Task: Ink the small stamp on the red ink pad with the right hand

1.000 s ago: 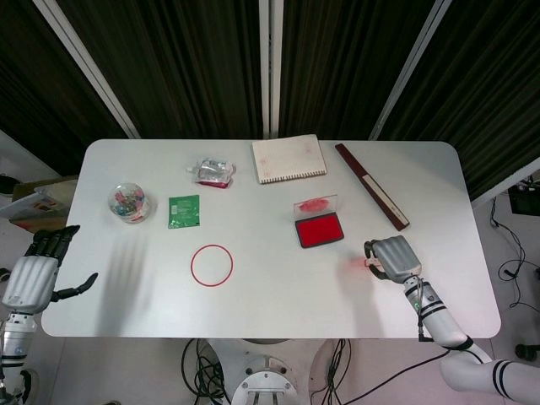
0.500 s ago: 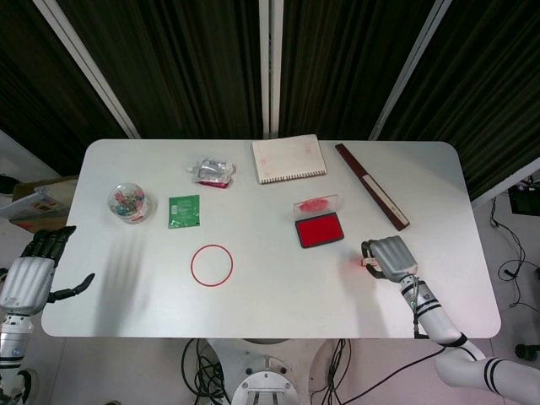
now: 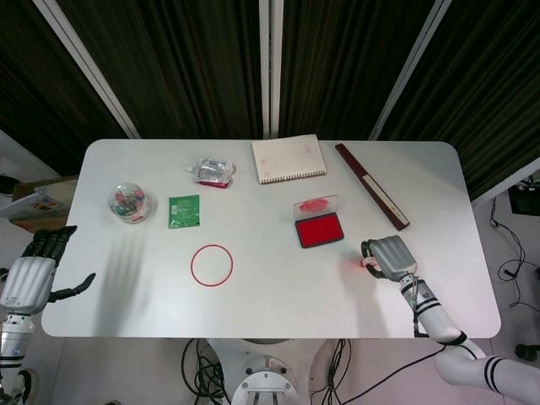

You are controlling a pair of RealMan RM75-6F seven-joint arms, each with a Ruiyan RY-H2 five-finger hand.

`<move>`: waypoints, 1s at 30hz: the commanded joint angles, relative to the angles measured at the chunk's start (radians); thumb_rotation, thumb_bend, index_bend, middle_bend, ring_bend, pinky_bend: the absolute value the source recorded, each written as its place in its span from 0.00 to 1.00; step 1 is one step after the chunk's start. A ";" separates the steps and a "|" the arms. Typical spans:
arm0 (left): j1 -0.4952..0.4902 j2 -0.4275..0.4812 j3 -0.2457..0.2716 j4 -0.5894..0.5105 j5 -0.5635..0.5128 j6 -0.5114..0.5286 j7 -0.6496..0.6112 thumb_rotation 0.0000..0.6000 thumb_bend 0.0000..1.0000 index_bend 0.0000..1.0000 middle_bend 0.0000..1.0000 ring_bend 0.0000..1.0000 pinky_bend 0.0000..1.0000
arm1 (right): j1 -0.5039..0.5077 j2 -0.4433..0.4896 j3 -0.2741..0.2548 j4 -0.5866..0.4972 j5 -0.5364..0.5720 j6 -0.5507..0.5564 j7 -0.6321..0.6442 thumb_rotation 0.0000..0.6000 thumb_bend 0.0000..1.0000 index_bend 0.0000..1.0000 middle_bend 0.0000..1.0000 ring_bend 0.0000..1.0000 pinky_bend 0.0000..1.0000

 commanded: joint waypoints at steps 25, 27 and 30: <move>0.006 0.016 0.001 -0.017 -0.002 0.006 0.005 0.41 0.20 0.06 0.12 0.13 0.20 | -0.112 0.212 -0.012 -0.195 -0.093 0.219 -0.039 1.00 0.09 0.00 0.14 0.87 0.99; 0.008 0.021 0.001 -0.024 -0.003 0.009 0.006 0.41 0.20 0.06 0.12 0.13 0.20 | -0.165 0.263 -0.024 -0.241 -0.106 0.300 -0.032 1.00 0.07 0.00 0.12 0.72 0.88; 0.011 0.030 0.002 -0.037 -0.004 0.012 0.011 0.41 0.20 0.06 0.12 0.13 0.20 | -0.246 0.306 -0.034 -0.249 -0.114 0.418 -0.014 1.00 0.07 0.00 0.03 0.12 0.23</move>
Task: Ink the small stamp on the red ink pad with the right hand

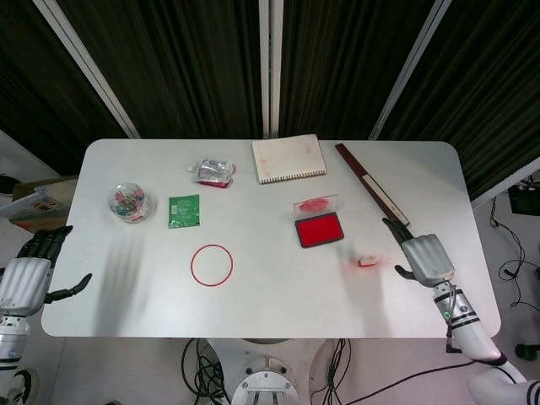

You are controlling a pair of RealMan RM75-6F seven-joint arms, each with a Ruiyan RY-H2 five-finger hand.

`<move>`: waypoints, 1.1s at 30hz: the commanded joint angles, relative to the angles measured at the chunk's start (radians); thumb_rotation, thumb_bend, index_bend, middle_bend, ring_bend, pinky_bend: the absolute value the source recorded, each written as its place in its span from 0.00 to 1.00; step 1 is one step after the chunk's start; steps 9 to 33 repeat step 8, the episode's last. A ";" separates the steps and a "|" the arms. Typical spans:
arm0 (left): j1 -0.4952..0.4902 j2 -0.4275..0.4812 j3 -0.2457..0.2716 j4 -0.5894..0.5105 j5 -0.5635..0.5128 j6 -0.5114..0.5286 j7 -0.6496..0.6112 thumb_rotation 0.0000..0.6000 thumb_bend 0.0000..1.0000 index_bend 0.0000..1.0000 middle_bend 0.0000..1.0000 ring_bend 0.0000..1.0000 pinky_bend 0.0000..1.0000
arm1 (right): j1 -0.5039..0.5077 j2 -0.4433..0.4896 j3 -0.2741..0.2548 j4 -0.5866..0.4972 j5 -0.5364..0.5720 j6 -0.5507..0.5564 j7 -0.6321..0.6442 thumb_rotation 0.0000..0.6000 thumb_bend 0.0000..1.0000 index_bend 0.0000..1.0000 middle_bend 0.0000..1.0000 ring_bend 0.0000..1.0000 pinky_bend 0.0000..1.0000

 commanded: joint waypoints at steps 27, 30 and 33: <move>0.000 0.000 -0.009 -0.008 0.006 0.018 0.028 0.41 0.20 0.06 0.12 0.13 0.20 | -0.204 0.037 -0.001 0.040 0.053 0.198 0.042 1.00 0.07 0.00 0.00 0.00 0.00; 0.000 0.000 -0.009 -0.008 0.006 0.018 0.028 0.41 0.20 0.06 0.12 0.13 0.20 | -0.204 0.037 -0.001 0.040 0.053 0.198 0.042 1.00 0.07 0.00 0.00 0.00 0.00; 0.000 0.000 -0.009 -0.008 0.006 0.018 0.028 0.41 0.20 0.06 0.12 0.13 0.20 | -0.204 0.037 -0.001 0.040 0.053 0.198 0.042 1.00 0.07 0.00 0.00 0.00 0.00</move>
